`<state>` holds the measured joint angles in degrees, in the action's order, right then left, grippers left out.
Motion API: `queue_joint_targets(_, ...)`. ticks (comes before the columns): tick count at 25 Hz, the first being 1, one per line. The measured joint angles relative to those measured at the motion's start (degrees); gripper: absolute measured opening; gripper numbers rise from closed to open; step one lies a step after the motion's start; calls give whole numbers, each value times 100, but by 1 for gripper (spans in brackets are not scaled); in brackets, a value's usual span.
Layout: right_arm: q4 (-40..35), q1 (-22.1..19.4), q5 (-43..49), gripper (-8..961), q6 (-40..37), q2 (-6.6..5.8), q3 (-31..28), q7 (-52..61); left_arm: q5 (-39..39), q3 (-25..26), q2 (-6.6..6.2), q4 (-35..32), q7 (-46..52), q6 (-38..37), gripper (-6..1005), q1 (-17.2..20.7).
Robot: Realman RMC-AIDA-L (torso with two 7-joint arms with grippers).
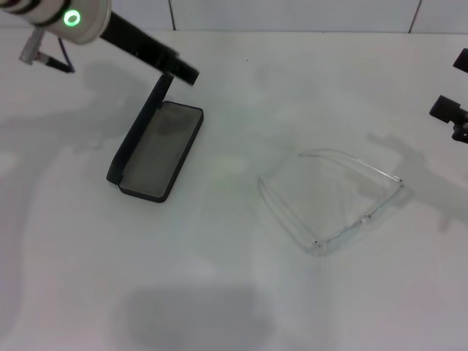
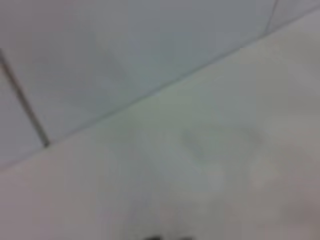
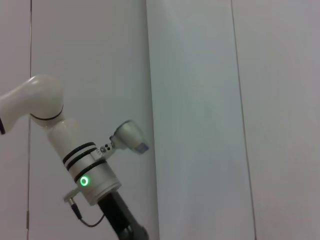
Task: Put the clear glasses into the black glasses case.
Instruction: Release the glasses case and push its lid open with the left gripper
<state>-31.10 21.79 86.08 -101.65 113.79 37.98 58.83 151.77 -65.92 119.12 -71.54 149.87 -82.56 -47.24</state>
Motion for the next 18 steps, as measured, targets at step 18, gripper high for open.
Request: queue_joint_targets(18, 246, -147, -87, 885, -145, 22, -89, -289, 557, -209, 49, 749, 271, 232, 756, 52)
